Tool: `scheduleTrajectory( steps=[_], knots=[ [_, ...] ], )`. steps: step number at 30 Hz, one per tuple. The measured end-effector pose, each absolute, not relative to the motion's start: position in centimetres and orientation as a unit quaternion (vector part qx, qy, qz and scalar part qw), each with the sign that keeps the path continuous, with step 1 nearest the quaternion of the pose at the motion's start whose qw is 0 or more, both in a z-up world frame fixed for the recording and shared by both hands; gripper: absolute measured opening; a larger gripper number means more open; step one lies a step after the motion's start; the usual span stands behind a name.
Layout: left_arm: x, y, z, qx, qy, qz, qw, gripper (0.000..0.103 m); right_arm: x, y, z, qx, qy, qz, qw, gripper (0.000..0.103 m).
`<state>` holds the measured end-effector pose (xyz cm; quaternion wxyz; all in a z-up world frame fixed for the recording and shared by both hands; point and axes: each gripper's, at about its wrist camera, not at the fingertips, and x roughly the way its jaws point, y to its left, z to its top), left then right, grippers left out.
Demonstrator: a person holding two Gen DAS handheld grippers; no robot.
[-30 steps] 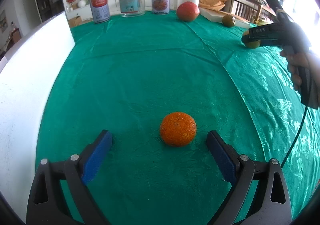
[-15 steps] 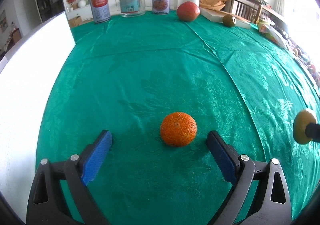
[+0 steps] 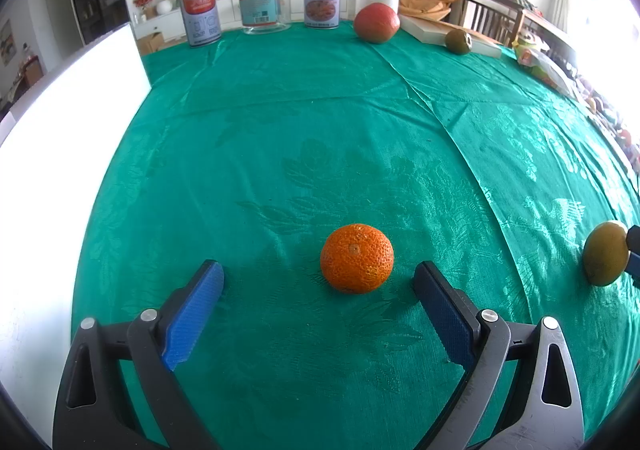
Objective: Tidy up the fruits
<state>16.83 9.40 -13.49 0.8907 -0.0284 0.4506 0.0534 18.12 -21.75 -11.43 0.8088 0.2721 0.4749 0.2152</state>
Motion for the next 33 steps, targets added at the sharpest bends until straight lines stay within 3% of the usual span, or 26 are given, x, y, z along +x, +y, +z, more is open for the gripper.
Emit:
scheduleTrajectory(
  steps=[9,17,19,21,24,27,33],
  knots=[
    [16.8,9.5,-13.5,-0.028,0.451,0.054,0.890,0.098,19.1,-19.6,-9.4,0.163,0.472,0.188,0.846,0.054],
    [16.8,9.4,-13.5,-0.028,0.451,0.054,0.890,0.098,18.8,-19.0,-9.2,0.137,0.477,0.184,0.848,0.055],
    [16.8,9.4,-13.5,-0.030,0.451,0.053,0.890,0.098,18.5,-19.4,-8.8,0.140,0.469,0.177,0.854,0.057],
    [16.9,9.6,-13.5,-0.036,0.455,0.036,0.889,0.102,17.7,-20.2,-8.1,0.138,0.459,0.168,0.862,0.070],
    [16.8,10.2,-13.2,-0.035,0.470,-0.026,0.882,0.102,16.3,-20.9,-7.3,0.076,0.443,0.154,0.880,0.082],
    [15.6,11.1,-12.8,-0.060,0.482,-0.070,0.871,0.102,15.0,-20.3,-8.0,-0.024,0.461,0.163,0.872,0.084],
    [14.7,11.6,-12.2,-0.080,0.482,-0.083,0.869,0.100,14.3,-17.0,-8.3,-0.099,0.462,0.203,0.857,0.084]
  ],
)
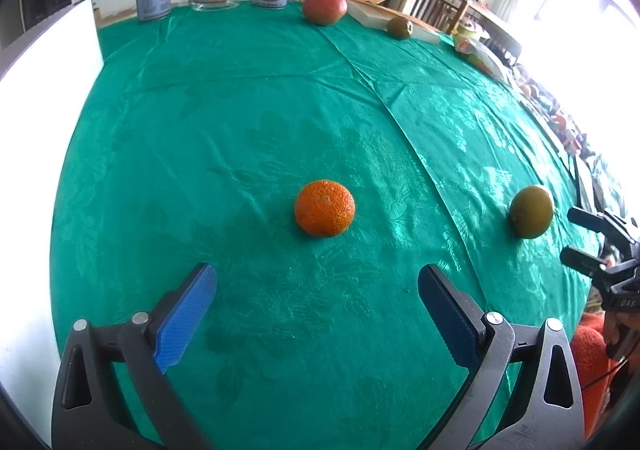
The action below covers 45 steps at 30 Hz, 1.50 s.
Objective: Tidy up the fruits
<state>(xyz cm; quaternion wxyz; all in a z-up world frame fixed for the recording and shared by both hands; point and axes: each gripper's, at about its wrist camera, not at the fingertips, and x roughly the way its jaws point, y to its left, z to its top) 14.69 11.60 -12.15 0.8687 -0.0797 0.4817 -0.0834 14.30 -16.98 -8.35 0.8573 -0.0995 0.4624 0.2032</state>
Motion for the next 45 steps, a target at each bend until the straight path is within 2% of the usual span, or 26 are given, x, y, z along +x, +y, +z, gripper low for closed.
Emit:
scheduleTrajectory(
  steps=[3,5,7,8,9,10,12,16,17,18,20,25,33,40,45],
  knots=[
    [15.4,10.6,-11.7,-0.064,0.465,-0.076,0.880,0.100,15.1,-16.2,-9.0,-0.093,0.470,0.201,0.854,0.084],
    [16.2,9.8,-11.5,-0.042,0.453,-0.068,0.888,0.098,16.0,-16.8,-9.2,-0.050,0.477,0.199,0.855,0.084],
    [16.8,8.8,-11.5,-0.017,0.446,-0.059,0.893,0.080,16.8,-17.6,-9.7,0.002,0.489,0.199,0.849,0.084],
    [17.2,8.4,-11.7,-0.007,0.450,-0.059,0.891,0.059,17.1,-17.4,-9.9,0.015,0.494,0.199,0.846,0.084],
    [17.4,8.0,-11.9,0.000,0.456,-0.060,0.888,0.049,17.2,-17.2,-10.1,0.018,0.497,0.200,0.844,0.084],
    [17.6,7.7,-12.2,0.008,0.459,-0.059,0.887,0.048,17.3,-16.9,-10.2,0.014,0.498,0.201,0.843,0.084],
    [17.5,7.4,-12.5,0.021,0.454,-0.055,0.889,0.033,17.2,-15.8,-10.3,0.000,0.498,0.200,0.844,0.084],
    [17.1,7.8,-12.1,0.015,0.449,-0.048,0.892,0.030,17.8,-14.5,-10.0,-0.009,0.483,0.186,0.856,0.084],
    [17.0,7.9,-11.9,0.010,0.447,-0.048,0.893,0.030,18.0,-14.3,-10.0,-0.009,0.482,0.183,0.857,0.076],
    [16.7,8.1,-11.7,0.006,0.444,-0.049,0.895,0.029,18.2,-14.1,-10.2,-0.013,0.492,0.178,0.852,0.060],
    [16.1,8.3,-11.0,-0.003,0.439,-0.052,0.897,0.029,18.4,-14.3,-10.4,-0.008,0.503,0.169,0.847,0.050],
    [13.1,9.5,-7.8,-0.067,0.420,-0.078,0.902,0.029,17.1,-15.1,-8.9,0.034,0.496,0.177,0.850,0.050],
    [5.3,11.8,-0.3,-0.142,0.382,-0.139,0.902,0.029,14.5,-11.6,-2.7,0.071,0.455,0.261,0.849,0.050],
    [-1.2,22.1,5.8,-0.225,0.327,-0.080,0.914,0.029,11.1,-2.3,1.8,0.064,0.434,0.377,0.816,0.050],
    [-3.6,29.4,5.1,-0.211,0.330,0.037,0.919,0.029,9.0,7.2,3.0,0.036,0.451,0.461,0.763,0.050]
  ],
)
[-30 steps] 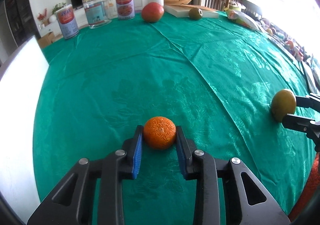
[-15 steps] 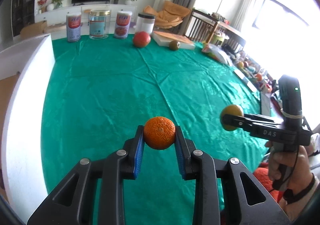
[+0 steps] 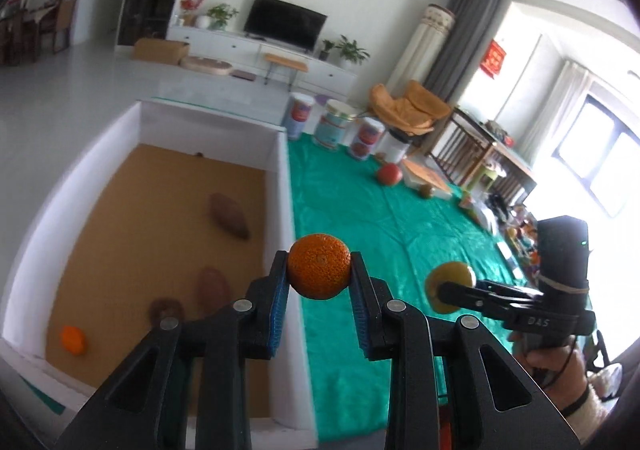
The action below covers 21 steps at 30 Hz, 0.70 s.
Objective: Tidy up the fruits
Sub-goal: 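Carry the tangerine and yellow-green fruit over the white box and open both grippers, then move both grippers back over the cloth toward the remaining fruits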
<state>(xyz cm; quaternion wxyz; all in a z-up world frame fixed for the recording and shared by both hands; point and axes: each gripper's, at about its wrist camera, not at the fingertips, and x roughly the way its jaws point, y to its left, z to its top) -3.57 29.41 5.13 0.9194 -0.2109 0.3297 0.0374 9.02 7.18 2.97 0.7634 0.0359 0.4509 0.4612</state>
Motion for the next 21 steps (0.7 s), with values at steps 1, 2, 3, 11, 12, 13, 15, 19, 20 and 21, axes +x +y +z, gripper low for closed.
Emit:
scheduleTrajectory(
  steps=[1,2,3,11,12,13,15,19,20,21],
  knots=[
    [-3.6,30.6,4.2,-0.210,0.342,0.056,0.914,0.029,8.7,9.1,3.0,0.030,0.456,0.474,0.752,0.050],
    [-3.6,31.8,3.1,-0.212,0.352,0.071,0.909,0.029,8.4,11.0,2.9,0.021,0.462,0.486,0.742,0.050],
    [-3.6,32.9,2.1,-0.216,0.363,0.085,0.902,0.029,8.1,13.0,2.8,0.008,0.468,0.496,0.731,0.050],
    [-4.3,38.1,-4.1,-0.243,0.413,0.157,0.864,0.029,3.6,24.7,-1.4,-0.137,0.502,0.533,0.667,0.050],
    [-4.3,38.2,-4.4,-0.240,0.417,0.163,0.862,0.029,3.0,25.5,-2.0,-0.150,0.504,0.533,0.663,0.050],
    [-4.3,38.3,-4.7,-0.236,0.420,0.169,0.860,0.029,2.7,26.2,-2.6,-0.160,0.506,0.532,0.660,0.050],
    [-4.4,38.6,-5.1,-0.235,0.423,0.180,0.857,0.033,2.1,27.0,-3.6,-0.179,0.506,0.528,0.658,0.050],
    [-4.7,38.5,-4.8,-0.217,0.414,0.217,0.857,0.077,2.4,25.9,-2.7,-0.162,0.482,0.535,0.675,0.068],
    [-4.7,38.1,-4.5,-0.206,0.409,0.225,0.860,0.080,2.7,25.1,-2.1,-0.155,0.470,0.535,0.685,0.072],
    [-4.5,37.7,-4.0,-0.196,0.405,0.228,0.864,0.080,3.2,24.1,-1.4,-0.149,0.458,0.532,0.696,0.074]
  ],
)
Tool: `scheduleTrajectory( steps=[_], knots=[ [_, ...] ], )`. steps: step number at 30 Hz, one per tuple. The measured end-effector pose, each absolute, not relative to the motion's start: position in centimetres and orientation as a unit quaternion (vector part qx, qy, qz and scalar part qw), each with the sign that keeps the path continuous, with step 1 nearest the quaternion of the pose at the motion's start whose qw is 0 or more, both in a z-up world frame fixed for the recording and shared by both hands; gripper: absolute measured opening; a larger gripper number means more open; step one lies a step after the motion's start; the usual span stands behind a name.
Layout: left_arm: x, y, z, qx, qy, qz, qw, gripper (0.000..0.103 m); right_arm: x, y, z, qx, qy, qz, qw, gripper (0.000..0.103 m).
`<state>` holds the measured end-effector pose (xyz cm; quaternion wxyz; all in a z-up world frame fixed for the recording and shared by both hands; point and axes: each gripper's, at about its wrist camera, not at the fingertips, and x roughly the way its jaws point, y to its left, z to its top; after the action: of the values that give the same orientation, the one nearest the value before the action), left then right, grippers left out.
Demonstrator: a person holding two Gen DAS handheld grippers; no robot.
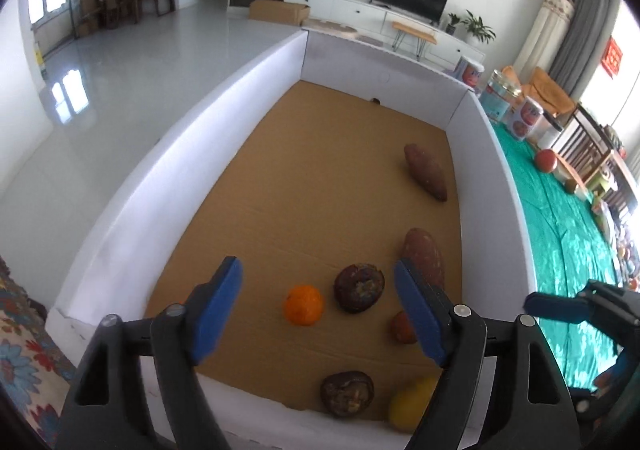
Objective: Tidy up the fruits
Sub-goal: 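Move both grippers back over the cloth toward the remaining fruits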
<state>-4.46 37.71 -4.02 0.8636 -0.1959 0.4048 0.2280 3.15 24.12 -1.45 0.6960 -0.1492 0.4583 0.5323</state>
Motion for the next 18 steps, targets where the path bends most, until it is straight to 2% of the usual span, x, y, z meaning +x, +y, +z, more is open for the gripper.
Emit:
scheduleTrajectory(
  steps=[2,3,6,12,18],
  knots=[
    [-4.0,36.8,-3.0,-0.183,0.395,0.229,0.871,0.081,4.3,21.6,-0.4,-0.135,0.437,0.519,0.722,0.080],
    [-3.5,36.3,-2.5,-0.179,0.389,0.227,0.875,0.082,5.0,19.9,0.0,-0.126,0.429,0.508,0.736,0.087],
    [-2.3,34.0,-0.7,-0.171,0.367,0.208,0.890,0.085,7.7,14.3,0.0,-0.096,0.410,0.461,0.781,0.100],
    [1.4,25.5,1.8,-0.151,0.348,0.105,0.919,0.088,13.7,0.6,-5.4,-0.098,0.420,0.283,0.857,0.102],
    [5.9,13.9,1.4,-0.109,0.384,-0.031,0.916,0.089,17.4,-13.4,-9.5,-0.064,0.447,0.106,0.886,0.102]
  ],
)
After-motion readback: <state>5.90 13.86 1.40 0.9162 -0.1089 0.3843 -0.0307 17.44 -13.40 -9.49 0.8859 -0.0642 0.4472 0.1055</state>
